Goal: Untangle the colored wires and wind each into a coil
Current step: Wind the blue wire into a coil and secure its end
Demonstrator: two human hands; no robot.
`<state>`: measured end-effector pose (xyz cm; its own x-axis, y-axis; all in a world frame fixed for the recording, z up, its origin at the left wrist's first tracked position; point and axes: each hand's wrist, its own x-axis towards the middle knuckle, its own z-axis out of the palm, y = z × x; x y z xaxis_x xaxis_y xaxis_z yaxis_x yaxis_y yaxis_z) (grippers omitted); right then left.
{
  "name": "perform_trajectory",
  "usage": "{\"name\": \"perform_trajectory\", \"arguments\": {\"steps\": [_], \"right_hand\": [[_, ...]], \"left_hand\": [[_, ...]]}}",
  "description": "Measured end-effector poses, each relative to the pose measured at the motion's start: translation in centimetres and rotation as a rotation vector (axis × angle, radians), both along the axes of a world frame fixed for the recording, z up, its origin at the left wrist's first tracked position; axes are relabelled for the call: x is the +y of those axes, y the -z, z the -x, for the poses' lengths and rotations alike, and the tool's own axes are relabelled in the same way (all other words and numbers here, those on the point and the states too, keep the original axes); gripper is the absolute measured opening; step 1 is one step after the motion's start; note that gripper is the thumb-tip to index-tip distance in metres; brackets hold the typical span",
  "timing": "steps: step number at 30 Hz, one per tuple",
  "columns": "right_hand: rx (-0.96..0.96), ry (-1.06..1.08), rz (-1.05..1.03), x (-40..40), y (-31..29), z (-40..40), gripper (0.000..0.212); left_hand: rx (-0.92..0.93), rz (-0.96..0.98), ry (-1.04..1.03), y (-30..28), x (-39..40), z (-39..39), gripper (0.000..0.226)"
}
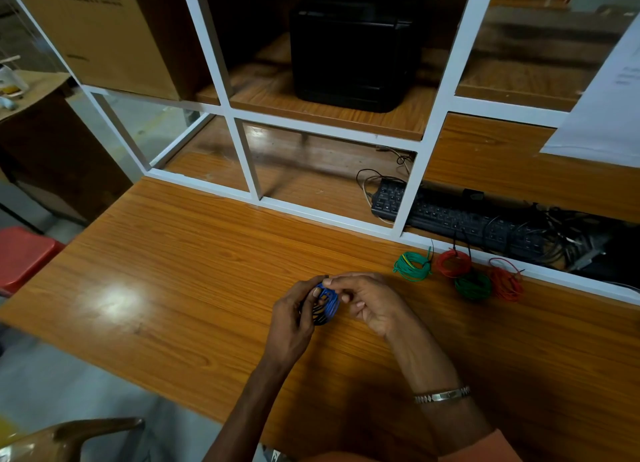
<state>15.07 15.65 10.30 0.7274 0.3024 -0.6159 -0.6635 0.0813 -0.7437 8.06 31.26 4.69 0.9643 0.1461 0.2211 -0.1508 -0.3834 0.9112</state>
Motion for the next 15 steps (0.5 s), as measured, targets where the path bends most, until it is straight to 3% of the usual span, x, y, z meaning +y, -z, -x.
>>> {"name": "perform_trajectory", "arguments": {"steps": [9, 15], "right_hand": [[-0.001, -0.025, 0.089, -0.04, -0.45, 0.04, 0.011], [-0.034, -0.022, 0.005, -0.11, -0.67, 0.22, 0.009]], "left_hand": [[-0.002, -0.003, 0.015, 0.27, -0.17, 0.32, 0.030], [0.004, 0.053, -0.025, -0.40, -0.26, 0.07, 0.030]]}}
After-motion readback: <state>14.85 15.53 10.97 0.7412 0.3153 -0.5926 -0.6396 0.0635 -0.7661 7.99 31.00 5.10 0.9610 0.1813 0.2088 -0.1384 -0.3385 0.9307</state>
